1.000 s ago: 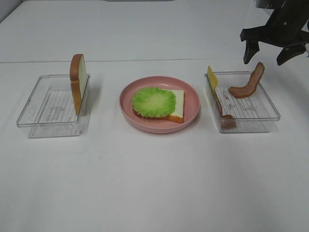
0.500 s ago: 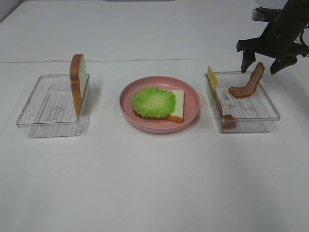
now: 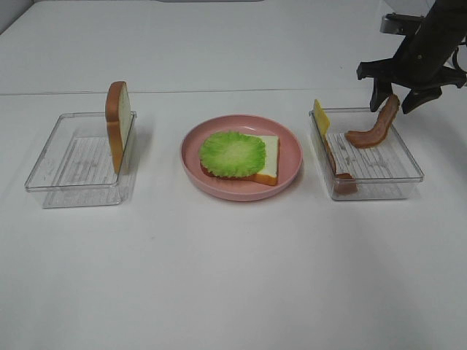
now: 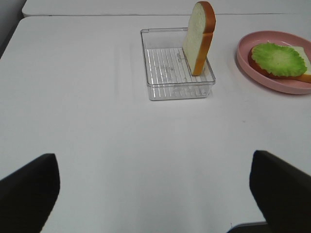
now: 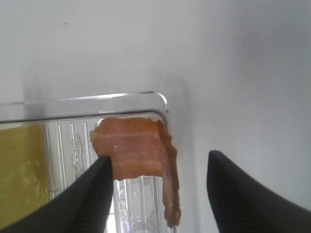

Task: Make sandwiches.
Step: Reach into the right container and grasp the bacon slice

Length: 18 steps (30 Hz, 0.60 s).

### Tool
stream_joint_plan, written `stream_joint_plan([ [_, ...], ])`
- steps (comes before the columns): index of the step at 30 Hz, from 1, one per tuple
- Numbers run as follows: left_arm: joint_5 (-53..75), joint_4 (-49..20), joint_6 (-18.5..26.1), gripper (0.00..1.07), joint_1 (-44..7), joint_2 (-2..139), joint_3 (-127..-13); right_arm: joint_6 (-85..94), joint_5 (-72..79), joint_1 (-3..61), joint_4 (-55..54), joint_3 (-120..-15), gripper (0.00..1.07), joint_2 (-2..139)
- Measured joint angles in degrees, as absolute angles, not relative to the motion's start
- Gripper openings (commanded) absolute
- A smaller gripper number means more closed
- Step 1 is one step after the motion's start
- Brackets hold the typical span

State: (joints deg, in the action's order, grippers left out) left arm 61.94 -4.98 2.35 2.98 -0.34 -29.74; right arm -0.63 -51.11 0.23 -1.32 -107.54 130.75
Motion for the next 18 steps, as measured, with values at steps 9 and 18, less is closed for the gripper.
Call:
stream_joint_plan([
  [9,61.94,-4.98,2.35,0.98,2.98,-0.34,-29.74,-0.57,-51.05,0.23,-1.15,-107.54,0.22,130.75],
  [18,61.94,-4.98,2.35,0.98,2.98,-0.34,-29.74,-0.57,-51.05,0.23,-1.15,-107.54,0.22,130.75],
])
